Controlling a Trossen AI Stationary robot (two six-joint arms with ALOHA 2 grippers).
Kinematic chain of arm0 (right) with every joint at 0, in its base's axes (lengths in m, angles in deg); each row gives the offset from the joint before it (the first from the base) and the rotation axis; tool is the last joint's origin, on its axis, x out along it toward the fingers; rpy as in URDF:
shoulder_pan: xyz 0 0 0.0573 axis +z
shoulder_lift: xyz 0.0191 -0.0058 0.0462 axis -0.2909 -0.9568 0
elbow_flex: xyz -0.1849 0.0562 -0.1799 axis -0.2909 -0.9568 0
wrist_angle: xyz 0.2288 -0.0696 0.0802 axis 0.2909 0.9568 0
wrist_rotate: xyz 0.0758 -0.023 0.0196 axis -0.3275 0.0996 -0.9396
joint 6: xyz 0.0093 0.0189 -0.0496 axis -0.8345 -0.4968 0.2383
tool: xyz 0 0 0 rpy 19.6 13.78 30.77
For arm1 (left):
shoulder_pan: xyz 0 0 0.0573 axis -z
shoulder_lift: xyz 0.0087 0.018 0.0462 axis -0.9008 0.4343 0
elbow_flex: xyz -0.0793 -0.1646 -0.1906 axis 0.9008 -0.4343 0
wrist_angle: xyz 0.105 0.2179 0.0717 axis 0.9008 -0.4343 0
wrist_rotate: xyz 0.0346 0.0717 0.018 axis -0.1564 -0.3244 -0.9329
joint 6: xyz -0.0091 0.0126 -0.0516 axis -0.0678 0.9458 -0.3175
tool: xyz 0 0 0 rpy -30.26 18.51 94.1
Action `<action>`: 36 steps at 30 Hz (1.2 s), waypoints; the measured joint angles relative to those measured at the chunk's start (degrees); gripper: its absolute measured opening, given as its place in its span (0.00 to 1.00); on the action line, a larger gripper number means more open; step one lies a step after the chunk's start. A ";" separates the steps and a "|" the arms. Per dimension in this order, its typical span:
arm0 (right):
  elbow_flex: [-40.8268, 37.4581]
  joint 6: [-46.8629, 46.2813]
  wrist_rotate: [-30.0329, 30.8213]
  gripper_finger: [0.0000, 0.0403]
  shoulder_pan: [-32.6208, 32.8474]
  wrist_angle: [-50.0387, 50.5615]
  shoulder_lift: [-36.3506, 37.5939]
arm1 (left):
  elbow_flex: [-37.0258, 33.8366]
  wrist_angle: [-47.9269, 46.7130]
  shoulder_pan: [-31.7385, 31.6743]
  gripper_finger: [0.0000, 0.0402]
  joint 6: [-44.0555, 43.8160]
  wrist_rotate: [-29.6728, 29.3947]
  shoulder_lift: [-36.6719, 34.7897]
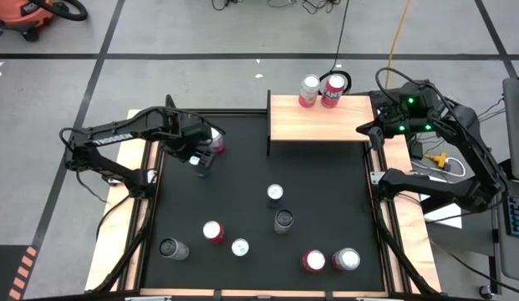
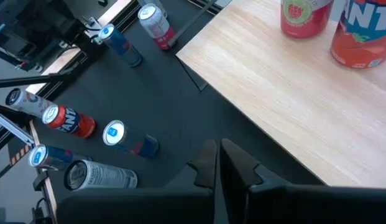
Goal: Place canned beverage on shelf
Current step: Put the top red soda can on the shelf aligned with the other red soda can
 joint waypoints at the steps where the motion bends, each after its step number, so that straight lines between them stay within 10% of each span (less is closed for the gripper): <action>1: -0.02 -0.01 0.01 0.00 0.00 0.13 0.15 | 0.00 -0.02 -0.06 0.96 -0.51 -0.02 0.00; 20: 0.00 1.01 0.25 0.00 0.00 0.05 0.26 | 0.00 12.41 1.27 0.96 -0.61 -3.13 0.00; 36: -0.01 -1.03 0.05 0.00 0.00 0.94 0.33 | 0.00 19.58 23.90 0.96 9.37 -0.39 0.12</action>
